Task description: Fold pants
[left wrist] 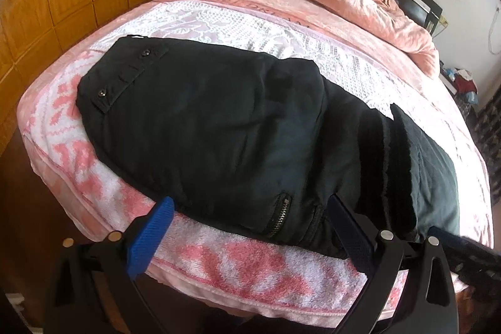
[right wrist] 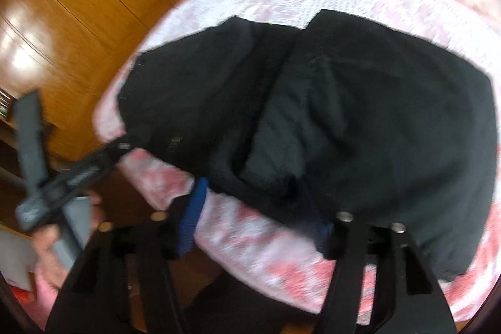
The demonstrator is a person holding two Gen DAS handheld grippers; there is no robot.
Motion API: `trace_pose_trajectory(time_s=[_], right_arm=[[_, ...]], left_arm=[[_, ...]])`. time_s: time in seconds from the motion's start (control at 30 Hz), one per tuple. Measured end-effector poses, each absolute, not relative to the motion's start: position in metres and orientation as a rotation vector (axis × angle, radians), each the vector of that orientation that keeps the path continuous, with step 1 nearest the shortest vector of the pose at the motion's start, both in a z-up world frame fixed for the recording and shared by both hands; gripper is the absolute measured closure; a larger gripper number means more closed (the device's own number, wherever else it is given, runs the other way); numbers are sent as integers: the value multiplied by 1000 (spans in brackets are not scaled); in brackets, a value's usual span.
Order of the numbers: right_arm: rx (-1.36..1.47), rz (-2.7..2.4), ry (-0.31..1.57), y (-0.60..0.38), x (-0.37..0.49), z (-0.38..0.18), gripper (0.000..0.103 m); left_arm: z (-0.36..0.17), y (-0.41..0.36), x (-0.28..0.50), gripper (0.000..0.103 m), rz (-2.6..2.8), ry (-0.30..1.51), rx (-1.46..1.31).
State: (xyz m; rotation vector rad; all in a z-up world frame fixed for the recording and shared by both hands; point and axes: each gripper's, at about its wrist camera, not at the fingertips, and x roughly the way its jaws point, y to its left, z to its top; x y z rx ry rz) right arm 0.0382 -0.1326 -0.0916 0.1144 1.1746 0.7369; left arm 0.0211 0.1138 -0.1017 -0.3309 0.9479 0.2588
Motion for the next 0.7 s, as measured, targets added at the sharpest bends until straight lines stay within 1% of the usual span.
trace_pose_trajectory(time_s=[0.1,0.23,0.47,0.5,0.53,0.6,0.63,0.7], right_arm=[[129,708,1142,-138,34,-82,41],[35,675,1106,-128,27,-77,41],[-143,564,1088,-102,30,-96,44],[-152,544,1091,-101,33,-101,46],[-151,535,1095,-102,36,-104,56],[-104,566,1109,-108,41,-109,68],[-84,579,1118,-110,43,-111,78],[-54,591,1118,-114,45,-110,85]], left_arm=[[-100,115,21,4,258,950,-301],[-97,120,18,4,263,946,-293],[-83,124,11,4,239,906,-301],[-80,124,10,4,234,898,-302],[-78,125,9,4,231,889,-304],[-73,124,8,4,225,873,-305],[-70,124,7,4,218,865,-305],[-67,124,6,4,215,854,-304]])
